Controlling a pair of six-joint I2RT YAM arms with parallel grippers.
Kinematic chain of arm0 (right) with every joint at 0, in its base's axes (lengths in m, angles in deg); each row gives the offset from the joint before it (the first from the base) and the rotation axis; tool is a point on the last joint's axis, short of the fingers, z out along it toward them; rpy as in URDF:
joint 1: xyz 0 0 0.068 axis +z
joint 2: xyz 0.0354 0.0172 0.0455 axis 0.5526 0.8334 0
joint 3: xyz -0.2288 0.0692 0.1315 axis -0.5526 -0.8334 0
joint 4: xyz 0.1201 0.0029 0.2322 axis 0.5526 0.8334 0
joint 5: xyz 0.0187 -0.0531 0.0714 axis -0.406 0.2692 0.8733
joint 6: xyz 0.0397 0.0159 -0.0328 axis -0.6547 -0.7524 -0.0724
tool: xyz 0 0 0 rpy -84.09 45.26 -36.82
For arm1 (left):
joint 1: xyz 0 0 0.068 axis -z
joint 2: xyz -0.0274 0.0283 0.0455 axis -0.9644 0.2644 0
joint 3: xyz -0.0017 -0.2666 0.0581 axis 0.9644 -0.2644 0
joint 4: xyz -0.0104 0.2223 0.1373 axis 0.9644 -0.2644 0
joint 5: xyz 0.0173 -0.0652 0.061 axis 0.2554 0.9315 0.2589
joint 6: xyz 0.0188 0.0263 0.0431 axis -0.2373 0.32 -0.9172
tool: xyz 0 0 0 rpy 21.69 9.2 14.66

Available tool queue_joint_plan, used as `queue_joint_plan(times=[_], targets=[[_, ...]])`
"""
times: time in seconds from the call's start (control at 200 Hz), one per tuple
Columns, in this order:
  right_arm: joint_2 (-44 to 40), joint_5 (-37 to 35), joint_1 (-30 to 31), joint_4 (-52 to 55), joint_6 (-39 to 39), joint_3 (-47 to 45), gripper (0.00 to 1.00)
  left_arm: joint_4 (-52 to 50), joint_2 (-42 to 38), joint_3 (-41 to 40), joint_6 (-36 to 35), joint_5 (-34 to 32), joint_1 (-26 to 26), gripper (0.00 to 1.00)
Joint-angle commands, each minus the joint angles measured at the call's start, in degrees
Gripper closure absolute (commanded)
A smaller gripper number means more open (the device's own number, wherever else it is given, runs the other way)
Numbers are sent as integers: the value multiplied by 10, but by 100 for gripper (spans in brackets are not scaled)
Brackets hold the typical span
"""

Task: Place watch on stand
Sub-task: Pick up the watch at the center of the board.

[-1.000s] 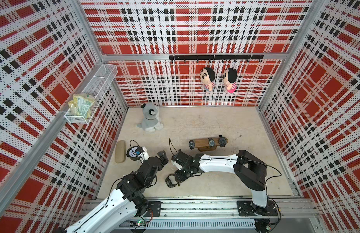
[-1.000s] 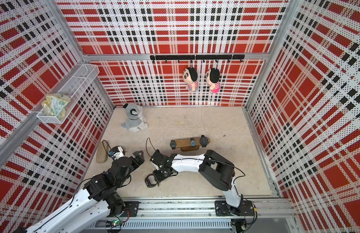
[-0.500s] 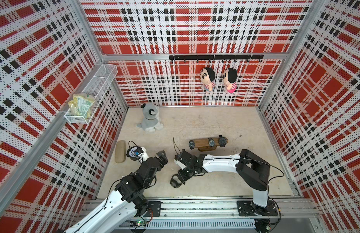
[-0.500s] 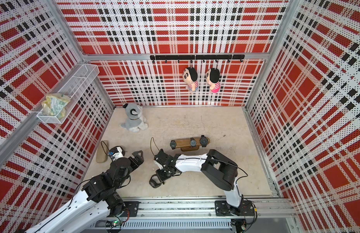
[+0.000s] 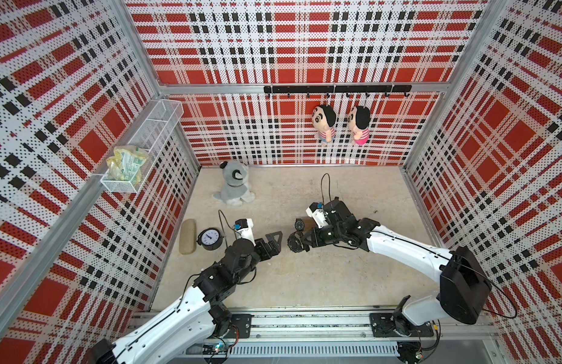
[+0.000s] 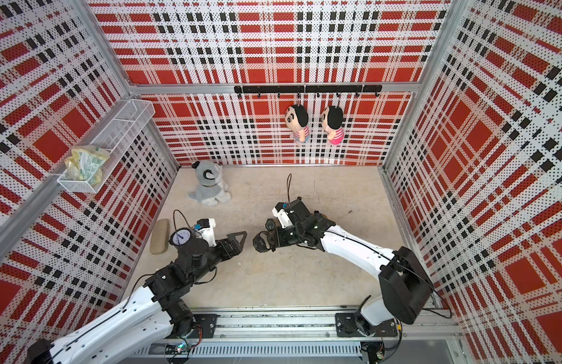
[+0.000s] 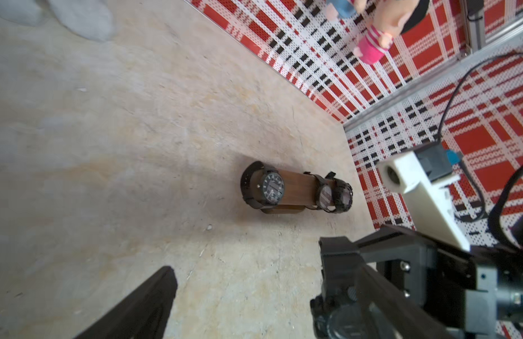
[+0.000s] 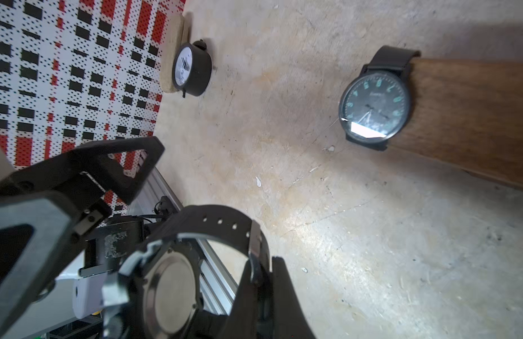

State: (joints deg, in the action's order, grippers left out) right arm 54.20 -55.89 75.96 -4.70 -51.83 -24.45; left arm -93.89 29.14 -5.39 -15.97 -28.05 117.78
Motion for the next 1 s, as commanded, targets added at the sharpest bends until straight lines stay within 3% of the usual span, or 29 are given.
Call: queue_joint_plan(times=[0.0,0.175,0.581,0.897,0.997], targets=[[-12,21,-12,2,-10,-3,100,71,30,21,-50,49,32,2],[-17,2,-21,9,-15,0,100,78,59,35,-60,48,59,2],[-22,-26,-22,39,5,21,100,126,87,13,-19,95,49,0],[-31,-40,-21,56,16,27,100,209,114,-12,30,163,17,19],[-30,-40,-21,55,18,27,100,226,116,-16,41,177,14,19]])
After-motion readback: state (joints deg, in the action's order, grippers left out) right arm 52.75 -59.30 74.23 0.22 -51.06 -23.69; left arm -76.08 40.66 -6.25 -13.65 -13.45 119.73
